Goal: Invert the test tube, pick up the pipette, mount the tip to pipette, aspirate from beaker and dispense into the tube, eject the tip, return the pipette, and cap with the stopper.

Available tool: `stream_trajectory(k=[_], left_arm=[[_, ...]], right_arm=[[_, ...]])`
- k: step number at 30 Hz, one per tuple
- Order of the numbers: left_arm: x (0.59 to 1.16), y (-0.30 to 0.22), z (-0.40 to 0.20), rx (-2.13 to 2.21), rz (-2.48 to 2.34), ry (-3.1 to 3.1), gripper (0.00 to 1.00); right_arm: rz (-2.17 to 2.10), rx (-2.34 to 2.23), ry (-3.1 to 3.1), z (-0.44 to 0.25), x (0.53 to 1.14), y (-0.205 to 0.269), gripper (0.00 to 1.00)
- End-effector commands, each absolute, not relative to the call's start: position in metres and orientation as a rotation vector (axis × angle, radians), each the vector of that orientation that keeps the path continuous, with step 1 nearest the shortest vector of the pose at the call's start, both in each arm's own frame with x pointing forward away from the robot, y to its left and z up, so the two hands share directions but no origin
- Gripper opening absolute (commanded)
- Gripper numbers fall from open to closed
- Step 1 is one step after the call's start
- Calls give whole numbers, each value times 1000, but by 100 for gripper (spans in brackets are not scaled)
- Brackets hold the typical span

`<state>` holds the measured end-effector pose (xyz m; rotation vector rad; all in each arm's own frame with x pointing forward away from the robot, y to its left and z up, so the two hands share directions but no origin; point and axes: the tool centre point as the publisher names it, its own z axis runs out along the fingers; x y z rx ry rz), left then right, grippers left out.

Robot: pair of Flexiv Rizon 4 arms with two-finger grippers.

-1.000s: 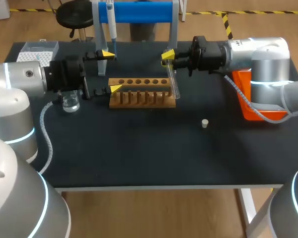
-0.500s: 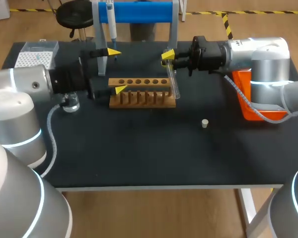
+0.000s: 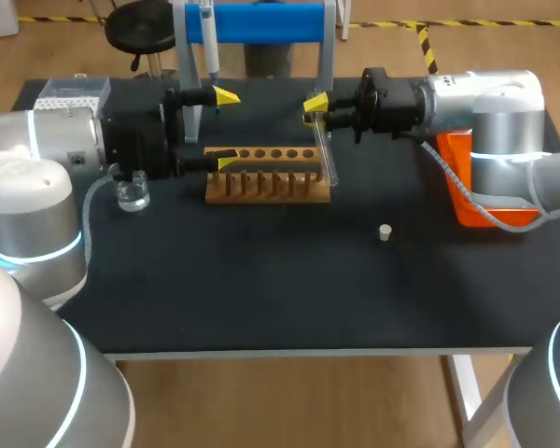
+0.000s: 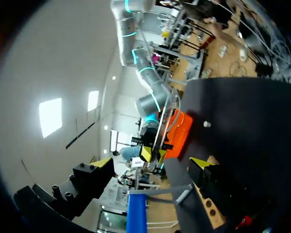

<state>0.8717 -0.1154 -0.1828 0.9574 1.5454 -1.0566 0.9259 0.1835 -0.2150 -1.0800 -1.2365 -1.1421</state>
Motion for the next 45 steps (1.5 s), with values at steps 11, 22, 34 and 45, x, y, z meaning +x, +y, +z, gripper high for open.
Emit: stream_trajectory(k=[11,22,34,45], left_arm=[[876,-158,-196,1015,-1020,1399,100],[854,-183,-196,1072,-957,1380,100],[850,-202,-202,1105,-1041,1318,100],[854,-221,-206,1149,-1094,1286,100]], right_arm=[[-1142,-1084,-1239,-214,925,183,0],[-1142,-1084,-1239,-214,925,183,0],[-1142,-1084,-1239,-214,925,183,0],[-1142,-1084,-1239,-214,925,183,0]])
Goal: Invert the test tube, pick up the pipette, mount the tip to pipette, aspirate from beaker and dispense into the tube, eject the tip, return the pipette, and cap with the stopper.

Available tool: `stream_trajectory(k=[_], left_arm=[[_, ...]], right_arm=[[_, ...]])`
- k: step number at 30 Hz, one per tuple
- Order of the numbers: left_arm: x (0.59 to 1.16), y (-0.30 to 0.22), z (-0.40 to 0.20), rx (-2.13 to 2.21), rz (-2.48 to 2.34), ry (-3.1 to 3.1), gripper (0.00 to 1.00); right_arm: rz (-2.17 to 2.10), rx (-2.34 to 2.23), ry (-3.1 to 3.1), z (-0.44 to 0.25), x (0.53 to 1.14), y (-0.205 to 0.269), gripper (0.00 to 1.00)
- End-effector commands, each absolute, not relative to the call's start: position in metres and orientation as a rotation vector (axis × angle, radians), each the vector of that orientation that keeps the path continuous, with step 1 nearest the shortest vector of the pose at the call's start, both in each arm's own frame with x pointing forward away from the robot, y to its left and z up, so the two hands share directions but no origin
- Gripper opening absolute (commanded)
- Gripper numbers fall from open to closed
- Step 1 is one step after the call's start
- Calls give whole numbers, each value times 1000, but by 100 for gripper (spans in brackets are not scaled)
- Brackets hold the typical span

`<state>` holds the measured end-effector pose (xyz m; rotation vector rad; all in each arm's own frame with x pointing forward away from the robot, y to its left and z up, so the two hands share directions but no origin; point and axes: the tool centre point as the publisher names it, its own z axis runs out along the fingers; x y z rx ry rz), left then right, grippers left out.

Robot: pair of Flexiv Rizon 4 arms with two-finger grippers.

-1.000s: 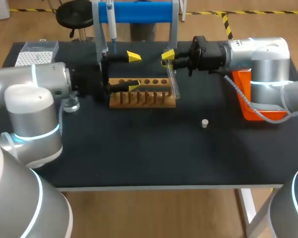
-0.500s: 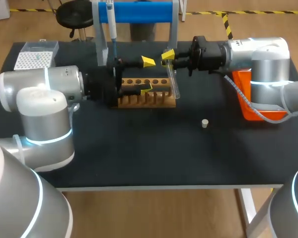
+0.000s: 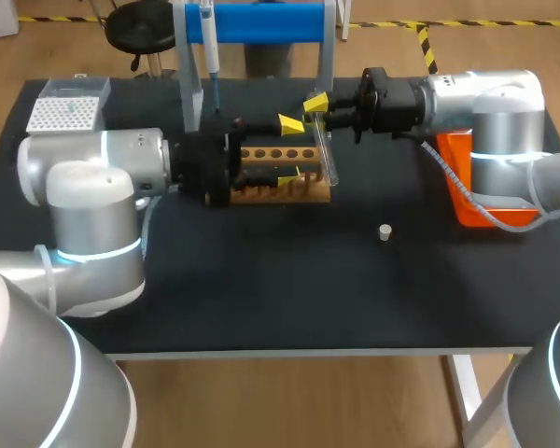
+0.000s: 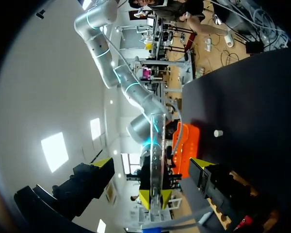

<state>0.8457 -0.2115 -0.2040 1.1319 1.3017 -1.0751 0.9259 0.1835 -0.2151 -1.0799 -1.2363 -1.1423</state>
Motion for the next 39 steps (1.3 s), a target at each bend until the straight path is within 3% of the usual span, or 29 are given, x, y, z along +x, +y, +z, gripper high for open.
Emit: stream_trajectory(k=[1,34,39], left_arm=[[854,-222,-206,1151,-1094,1286,100],[842,-262,-209,1201,-1148,1241,100],[844,-262,-208,1188,-1142,1245,95]], right_arm=[[-1142,-1084,-1239,-214,925,183,0],[-1142,-1084,-1239,-214,925,183,0],[-1142,-1084,-1239,-214,925,183,0]])
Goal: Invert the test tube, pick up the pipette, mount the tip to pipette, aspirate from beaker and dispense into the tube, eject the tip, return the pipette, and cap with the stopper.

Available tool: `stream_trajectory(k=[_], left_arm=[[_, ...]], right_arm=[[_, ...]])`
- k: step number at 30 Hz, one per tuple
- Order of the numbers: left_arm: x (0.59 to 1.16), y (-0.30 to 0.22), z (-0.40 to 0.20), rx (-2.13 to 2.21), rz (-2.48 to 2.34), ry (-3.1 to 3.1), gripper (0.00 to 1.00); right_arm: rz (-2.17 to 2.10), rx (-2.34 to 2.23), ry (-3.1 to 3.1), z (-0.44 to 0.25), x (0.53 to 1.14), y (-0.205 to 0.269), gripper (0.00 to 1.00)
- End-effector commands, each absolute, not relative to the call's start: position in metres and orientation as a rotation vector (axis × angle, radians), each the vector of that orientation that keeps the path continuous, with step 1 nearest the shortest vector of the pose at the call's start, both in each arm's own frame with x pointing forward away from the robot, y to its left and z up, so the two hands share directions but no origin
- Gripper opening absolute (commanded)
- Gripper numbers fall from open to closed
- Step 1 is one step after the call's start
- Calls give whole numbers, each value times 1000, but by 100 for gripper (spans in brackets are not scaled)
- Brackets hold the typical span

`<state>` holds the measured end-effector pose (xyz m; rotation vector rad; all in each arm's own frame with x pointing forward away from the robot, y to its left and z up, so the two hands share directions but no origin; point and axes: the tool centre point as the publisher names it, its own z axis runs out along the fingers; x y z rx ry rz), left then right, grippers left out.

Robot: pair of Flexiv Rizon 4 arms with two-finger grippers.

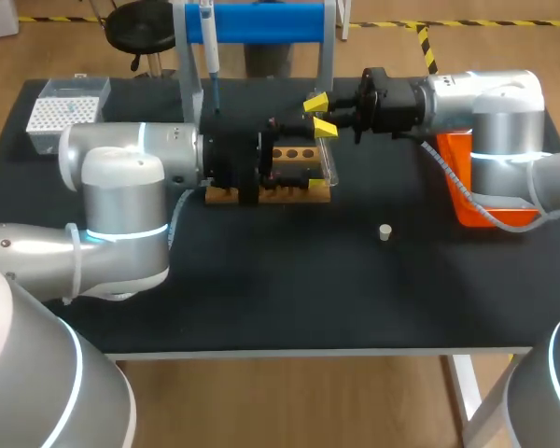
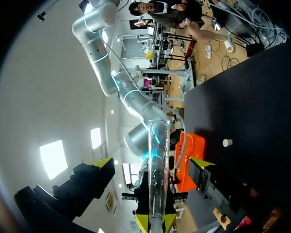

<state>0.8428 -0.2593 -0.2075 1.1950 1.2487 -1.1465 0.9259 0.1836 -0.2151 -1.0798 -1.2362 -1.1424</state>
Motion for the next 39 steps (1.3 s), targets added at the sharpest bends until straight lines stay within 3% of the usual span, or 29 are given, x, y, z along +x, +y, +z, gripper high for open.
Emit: stream_trajectory(k=[1,18,34,39], left_arm=[[844,-262,-208,1187,-1141,1245,93],[843,-264,-206,1200,-1136,1248,67],[842,-270,-207,1222,-1143,1238,60],[842,-269,-206,1217,-1143,1238,48]], right_arm=[[-1142,-1084,-1239,-214,925,183,0],[-1142,-1084,-1239,-214,925,183,0],[-1142,-1084,-1239,-214,925,183,0],[-1142,-1084,-1239,-214,925,183,0]])
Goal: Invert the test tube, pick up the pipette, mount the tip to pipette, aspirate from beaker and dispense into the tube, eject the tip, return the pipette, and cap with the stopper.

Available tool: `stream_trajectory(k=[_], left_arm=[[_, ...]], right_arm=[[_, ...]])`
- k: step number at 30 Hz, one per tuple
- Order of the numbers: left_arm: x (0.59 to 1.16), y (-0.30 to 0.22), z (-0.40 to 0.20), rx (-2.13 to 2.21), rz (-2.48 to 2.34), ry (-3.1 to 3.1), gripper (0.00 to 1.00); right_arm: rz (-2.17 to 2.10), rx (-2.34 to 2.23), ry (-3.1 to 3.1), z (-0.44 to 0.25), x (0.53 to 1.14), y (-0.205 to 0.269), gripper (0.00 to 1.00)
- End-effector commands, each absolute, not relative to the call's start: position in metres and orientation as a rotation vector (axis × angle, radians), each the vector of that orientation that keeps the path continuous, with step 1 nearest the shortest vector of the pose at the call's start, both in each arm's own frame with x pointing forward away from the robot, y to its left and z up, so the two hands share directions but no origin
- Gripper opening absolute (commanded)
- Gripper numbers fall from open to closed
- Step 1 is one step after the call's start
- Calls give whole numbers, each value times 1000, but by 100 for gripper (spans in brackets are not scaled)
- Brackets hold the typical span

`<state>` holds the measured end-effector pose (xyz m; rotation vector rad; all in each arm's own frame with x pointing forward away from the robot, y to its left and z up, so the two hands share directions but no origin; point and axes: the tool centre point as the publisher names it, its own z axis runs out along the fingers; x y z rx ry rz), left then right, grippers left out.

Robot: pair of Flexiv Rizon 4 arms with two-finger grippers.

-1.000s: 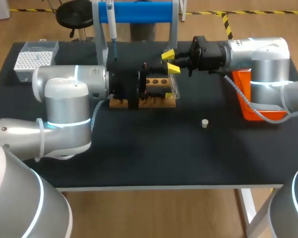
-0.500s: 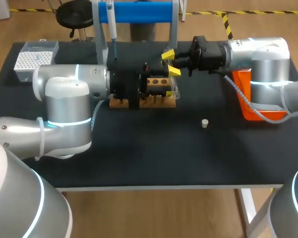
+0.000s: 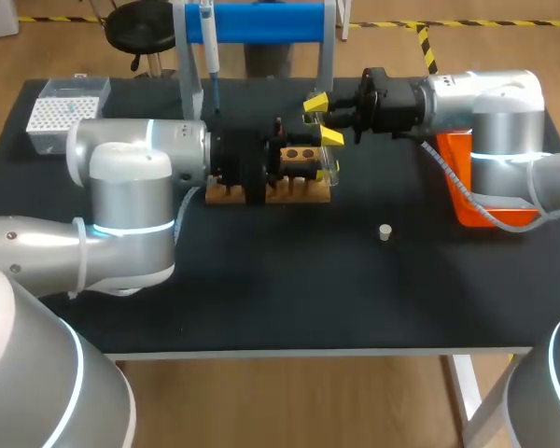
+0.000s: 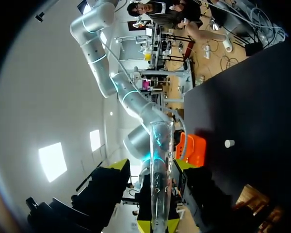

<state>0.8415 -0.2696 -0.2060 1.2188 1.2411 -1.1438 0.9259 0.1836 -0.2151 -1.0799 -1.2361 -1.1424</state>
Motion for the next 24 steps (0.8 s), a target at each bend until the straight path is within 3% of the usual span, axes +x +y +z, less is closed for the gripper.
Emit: stream_trajectory(k=[1,5,7,8,19,20,21,22,23,24], left_arm=[[842,-269,-206,1214,-1146,1237,46],[842,-268,-207,1208,-1150,1237,29],[842,-268,-207,1205,-1151,1238,5],[842,-267,-207,1203,-1151,1238,0],[843,-266,-208,1196,-1168,1244,0],[843,-266,-208,1200,-1170,1246,0],[843,-266,-208,1201,-1164,1252,0],[843,-266,-208,1200,-1162,1254,0],[843,-266,-208,1199,-1163,1254,0],[843,-266,-208,1199,-1163,1254,0]], right_arm=[[-1142,-1084,-1239,-214,925,183,0],[-1142,-1084,-1239,-214,925,183,0],[-1142,-1084,-1239,-214,925,183,0],[-1142,-1084,-1239,-214,925,183,0],[-1142,-1084,-1239,-214,925,183,0],[-1142,-1084,-1239,-214,925,183,4],[-1142,-1084,-1239,-214,925,183,15],[-1142,-1084,-1239,-214,925,183,45],[-1142,-1084,-1239,-214,925,183,96],[-1142,-1084,-1239,-214,925,183,100]])
